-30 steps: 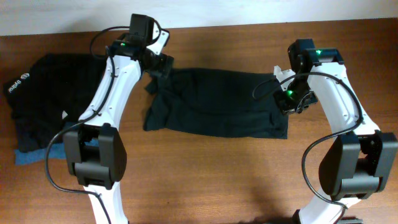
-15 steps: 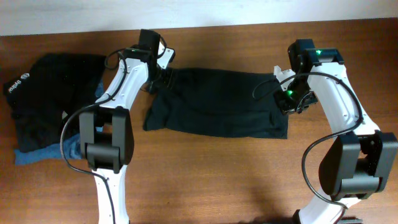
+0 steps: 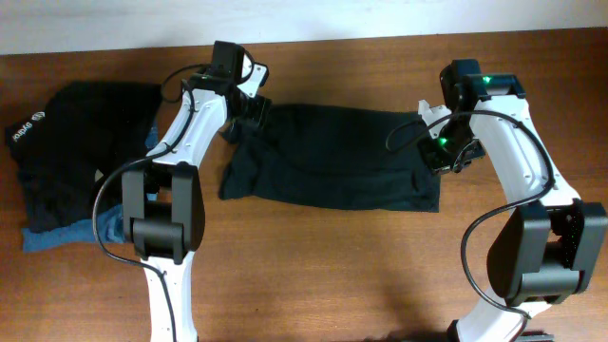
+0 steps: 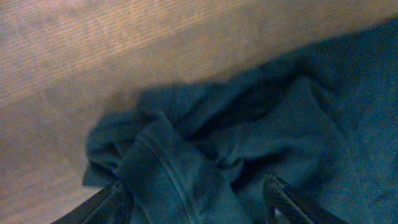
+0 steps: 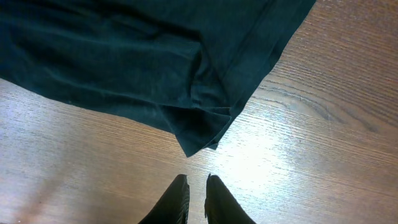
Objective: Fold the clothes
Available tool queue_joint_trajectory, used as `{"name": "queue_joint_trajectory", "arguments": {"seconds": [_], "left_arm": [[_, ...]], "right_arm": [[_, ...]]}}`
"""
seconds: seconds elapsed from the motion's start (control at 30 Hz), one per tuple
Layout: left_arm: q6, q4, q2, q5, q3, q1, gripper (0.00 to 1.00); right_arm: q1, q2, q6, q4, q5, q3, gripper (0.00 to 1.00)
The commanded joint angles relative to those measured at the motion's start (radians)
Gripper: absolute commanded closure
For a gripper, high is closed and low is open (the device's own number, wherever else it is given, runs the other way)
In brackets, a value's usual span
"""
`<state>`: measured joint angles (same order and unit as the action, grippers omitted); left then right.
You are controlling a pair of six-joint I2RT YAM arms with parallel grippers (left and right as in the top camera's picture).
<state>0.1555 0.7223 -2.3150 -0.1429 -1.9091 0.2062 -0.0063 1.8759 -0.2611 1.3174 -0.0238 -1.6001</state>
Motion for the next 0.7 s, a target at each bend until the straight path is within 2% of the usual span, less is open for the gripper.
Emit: {"name": "queue_joint_trajectory", "arguments": {"seconds": [0.0,0.1,0.33,0.4,0.5,0.6,0.67], "left_arm": [[-0.009,0.036,-0.01,0.021,-0.001,0.0,0.34],[-0.009,0.058,-0.011,0.032,-0.001,0.0,0.33],[-0.009,0.056,-0.047,0.03,-0.001,0.0,0.33],[-0.009,0.047,-0.055,0.03,-0.001,0.0,0.33],[-0.009,0.013,-0.062,0.023,-0.001,0.0,0.33],[-0.009,-0.025,-0.062,0.023,-0.001,0.0,0.49],[-0.009,-0.039,-0.062,0.023,-0.001,0.0,0.56]], "right_arm": [[-0.008,0.001,0.008,-0.013,0.01,0.005,0.84],[-0.008,0.001,0.008,-0.06,0.01,0.007,0.83],[-0.008,0.031,0.02,-0.3,0.009,0.048,0.8],[-0.008,0.056,0.035,-0.346,0.009,0.048,0.69],[-0.009,0.097,0.037,-0.417,0.01,0.048,0.65],[-0.013,0.146,0.071,-0.481,0.013,0.048,0.66],[-0.019,0.181,0.1,-0.507,0.013,0.048,0.71]]}}
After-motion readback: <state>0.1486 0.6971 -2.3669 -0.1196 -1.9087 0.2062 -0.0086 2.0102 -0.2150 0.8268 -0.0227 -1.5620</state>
